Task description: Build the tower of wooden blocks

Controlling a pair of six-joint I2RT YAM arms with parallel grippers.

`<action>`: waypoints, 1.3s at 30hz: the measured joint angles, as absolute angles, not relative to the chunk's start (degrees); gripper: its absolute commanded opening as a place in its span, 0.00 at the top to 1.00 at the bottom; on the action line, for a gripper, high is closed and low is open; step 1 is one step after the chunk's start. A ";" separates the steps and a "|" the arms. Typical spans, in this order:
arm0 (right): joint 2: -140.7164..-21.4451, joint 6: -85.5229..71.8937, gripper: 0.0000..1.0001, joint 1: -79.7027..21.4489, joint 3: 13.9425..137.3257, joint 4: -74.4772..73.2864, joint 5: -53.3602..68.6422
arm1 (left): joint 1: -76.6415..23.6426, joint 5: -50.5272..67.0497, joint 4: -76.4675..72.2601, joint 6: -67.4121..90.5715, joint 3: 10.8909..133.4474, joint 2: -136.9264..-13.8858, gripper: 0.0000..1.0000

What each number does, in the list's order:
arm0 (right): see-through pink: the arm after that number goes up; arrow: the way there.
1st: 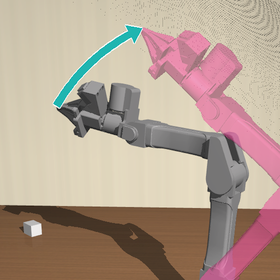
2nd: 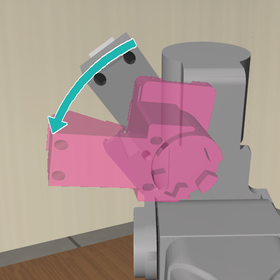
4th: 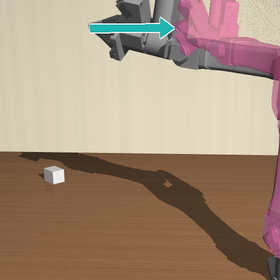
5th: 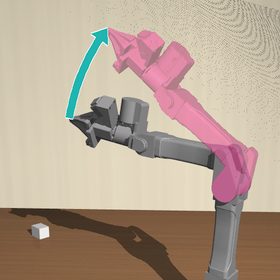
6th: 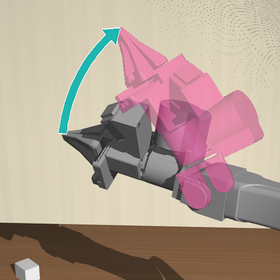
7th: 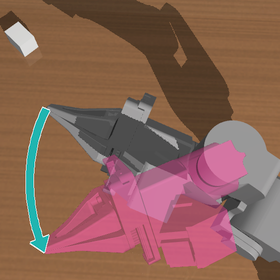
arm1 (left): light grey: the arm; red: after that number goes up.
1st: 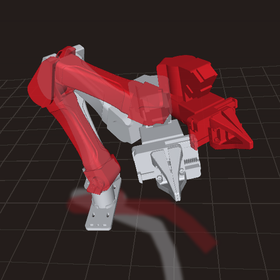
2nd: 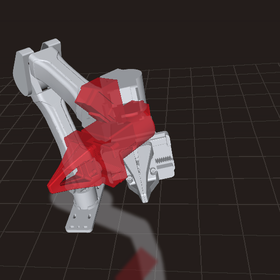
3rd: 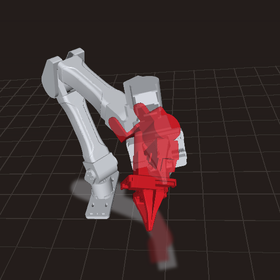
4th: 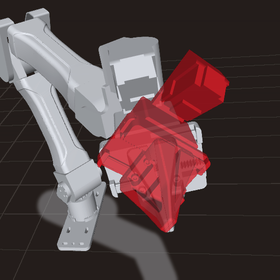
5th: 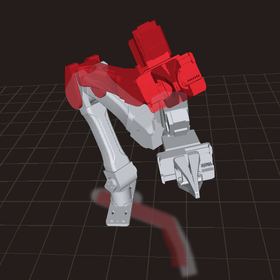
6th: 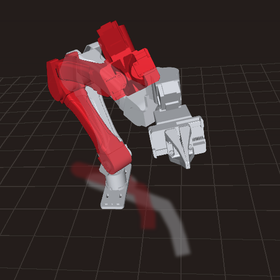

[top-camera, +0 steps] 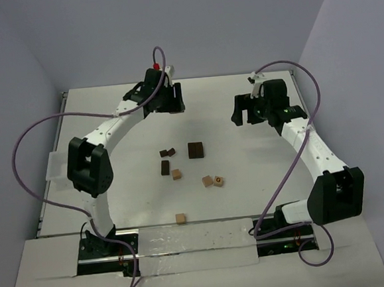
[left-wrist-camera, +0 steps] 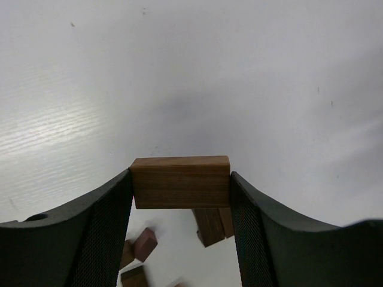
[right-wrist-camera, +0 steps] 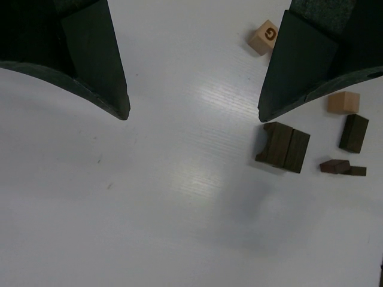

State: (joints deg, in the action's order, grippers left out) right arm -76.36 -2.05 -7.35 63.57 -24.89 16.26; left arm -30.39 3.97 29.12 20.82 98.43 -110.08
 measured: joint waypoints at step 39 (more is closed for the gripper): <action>-73.21 8.97 0.07 11.90 58.78 -23.59 21.94 | -56.85 -17.61 41.86 37.62 124.04 -139.79 0.75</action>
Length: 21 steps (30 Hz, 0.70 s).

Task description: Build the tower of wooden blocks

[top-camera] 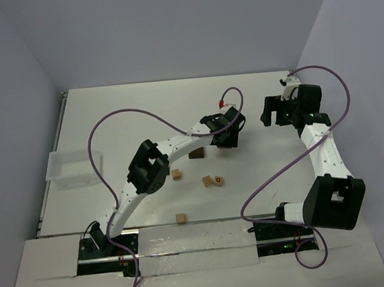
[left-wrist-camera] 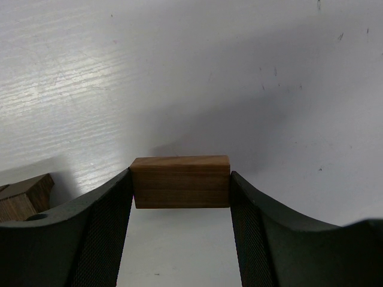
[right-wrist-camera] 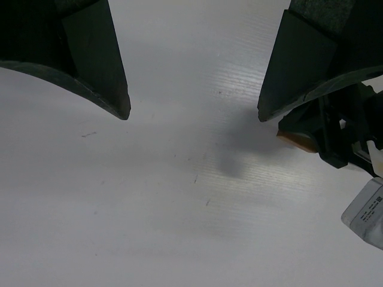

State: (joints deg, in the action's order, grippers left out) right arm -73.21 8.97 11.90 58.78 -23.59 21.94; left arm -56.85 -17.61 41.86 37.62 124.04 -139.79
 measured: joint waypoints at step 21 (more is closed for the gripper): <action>-73.21 9.45 0.07 11.90 58.81 -25.32 21.96 | -57.21 -16.40 41.78 38.44 123.79 -141.56 0.68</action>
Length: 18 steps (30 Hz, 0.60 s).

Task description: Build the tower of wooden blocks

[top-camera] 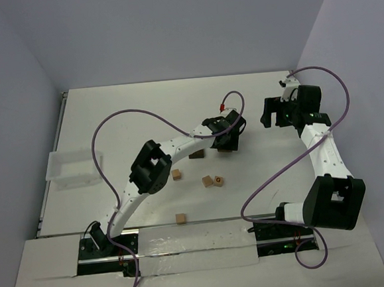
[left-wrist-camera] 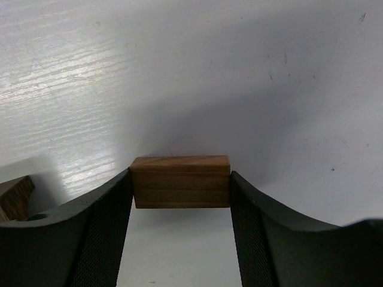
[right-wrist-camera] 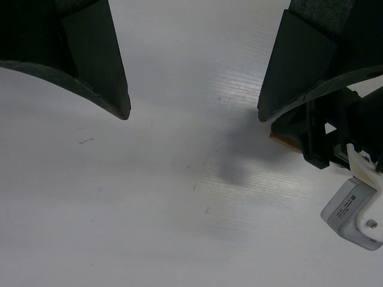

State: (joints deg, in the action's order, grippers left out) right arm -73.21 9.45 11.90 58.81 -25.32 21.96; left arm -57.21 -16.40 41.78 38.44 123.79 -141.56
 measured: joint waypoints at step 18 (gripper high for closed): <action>-73.22 6.58 0.07 11.90 58.81 -25.34 22.84 | -55.85 -27.82 43.83 39.77 118.99 -132.33 1.00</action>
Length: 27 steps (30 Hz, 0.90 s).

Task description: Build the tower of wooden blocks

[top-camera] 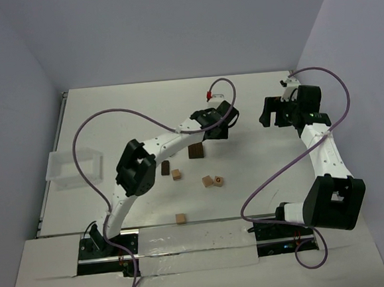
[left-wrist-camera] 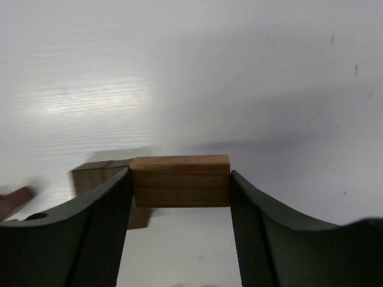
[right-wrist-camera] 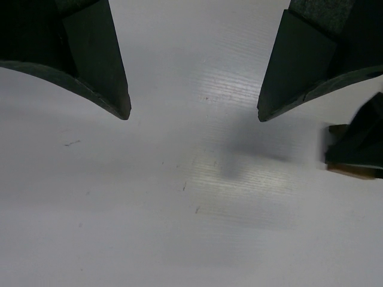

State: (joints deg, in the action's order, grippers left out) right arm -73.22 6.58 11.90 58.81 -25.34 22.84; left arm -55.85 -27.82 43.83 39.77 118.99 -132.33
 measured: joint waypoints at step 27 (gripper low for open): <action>-75.20 -3.06 0.06 7.05 58.83 -23.42 24.27 | -49.56 -25.33 45.23 42.49 104.53 -122.42 0.95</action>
State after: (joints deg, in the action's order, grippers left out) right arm -75.20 -3.06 7.05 58.83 -23.42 24.27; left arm -49.56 -25.33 45.23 42.49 104.53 -122.42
